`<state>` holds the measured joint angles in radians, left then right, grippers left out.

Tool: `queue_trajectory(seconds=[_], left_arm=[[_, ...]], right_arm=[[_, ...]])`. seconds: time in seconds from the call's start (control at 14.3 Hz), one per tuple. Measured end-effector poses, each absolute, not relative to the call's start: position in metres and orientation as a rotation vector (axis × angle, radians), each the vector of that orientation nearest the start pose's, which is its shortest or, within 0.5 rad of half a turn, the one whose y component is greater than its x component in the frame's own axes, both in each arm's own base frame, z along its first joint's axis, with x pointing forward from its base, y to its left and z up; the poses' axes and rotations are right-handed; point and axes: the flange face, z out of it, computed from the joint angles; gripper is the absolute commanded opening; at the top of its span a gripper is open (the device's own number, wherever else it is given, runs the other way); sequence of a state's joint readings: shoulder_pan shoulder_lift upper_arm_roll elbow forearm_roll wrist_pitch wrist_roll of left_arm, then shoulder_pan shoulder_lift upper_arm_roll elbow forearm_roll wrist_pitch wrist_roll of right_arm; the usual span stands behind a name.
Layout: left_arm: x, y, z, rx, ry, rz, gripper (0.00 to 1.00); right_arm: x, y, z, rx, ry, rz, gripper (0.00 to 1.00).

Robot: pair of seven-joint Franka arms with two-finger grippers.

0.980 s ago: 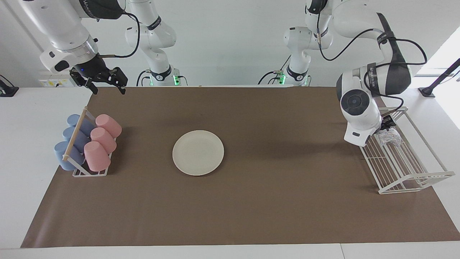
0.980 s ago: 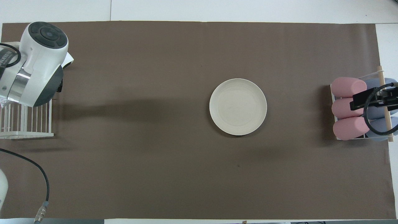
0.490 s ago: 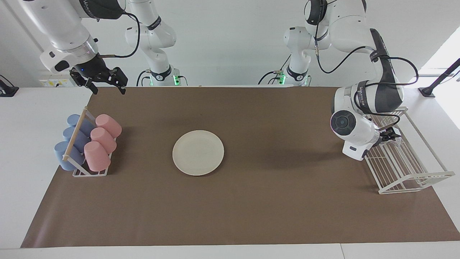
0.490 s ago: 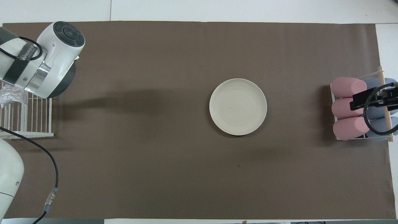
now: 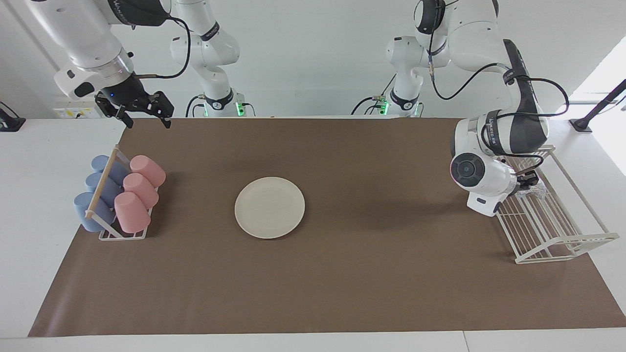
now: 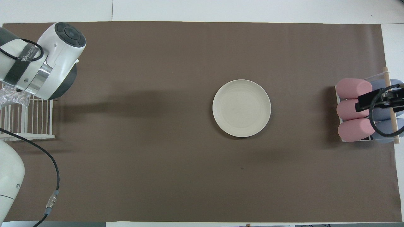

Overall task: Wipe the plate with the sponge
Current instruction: 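Reach the left gripper into the wire basket and grasp the clear sponge, then lift the sponge toward the plate while the right gripper approaches it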

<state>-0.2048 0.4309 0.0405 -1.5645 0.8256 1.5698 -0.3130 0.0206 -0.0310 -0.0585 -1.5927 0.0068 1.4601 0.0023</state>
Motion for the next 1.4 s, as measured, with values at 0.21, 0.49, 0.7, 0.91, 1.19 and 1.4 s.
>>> queue_trajectory(seconds=[0.21,0.49,0.7,0.91,1.19,1.4], left_arm=[[0.645,-0.030,0.402,-2.229,0.043,0.231,0.00],[0.646,-0.030,0.404,-2.230,0.042,0.227,0.00],[0.646,-0.035,0.428,-2.366,-0.036,0.213,0.00],[0.633,-0.045,0.482,-2.585,-0.185,0.264,0.00],[0.614,-0.075,0.536,-2.915,-0.297,0.388,0.00],[0.595,-0.058,0.592,-3.226,-0.471,0.425,0.00]], right_arm=[[0.532,-0.020,0.622,-3.127,0.062,0.159,1.00],[0.532,-0.020,0.622,-3.127,0.062,0.159,1.00],[0.532,-0.020,0.622,-3.127,0.062,0.159,1.00],[0.532,-0.020,0.622,-3.127,0.062,0.159,1.00],[0.532,-0.019,0.623,-3.127,0.090,0.157,1.00],[0.531,0.002,0.626,-3.129,0.210,0.149,1.00]])
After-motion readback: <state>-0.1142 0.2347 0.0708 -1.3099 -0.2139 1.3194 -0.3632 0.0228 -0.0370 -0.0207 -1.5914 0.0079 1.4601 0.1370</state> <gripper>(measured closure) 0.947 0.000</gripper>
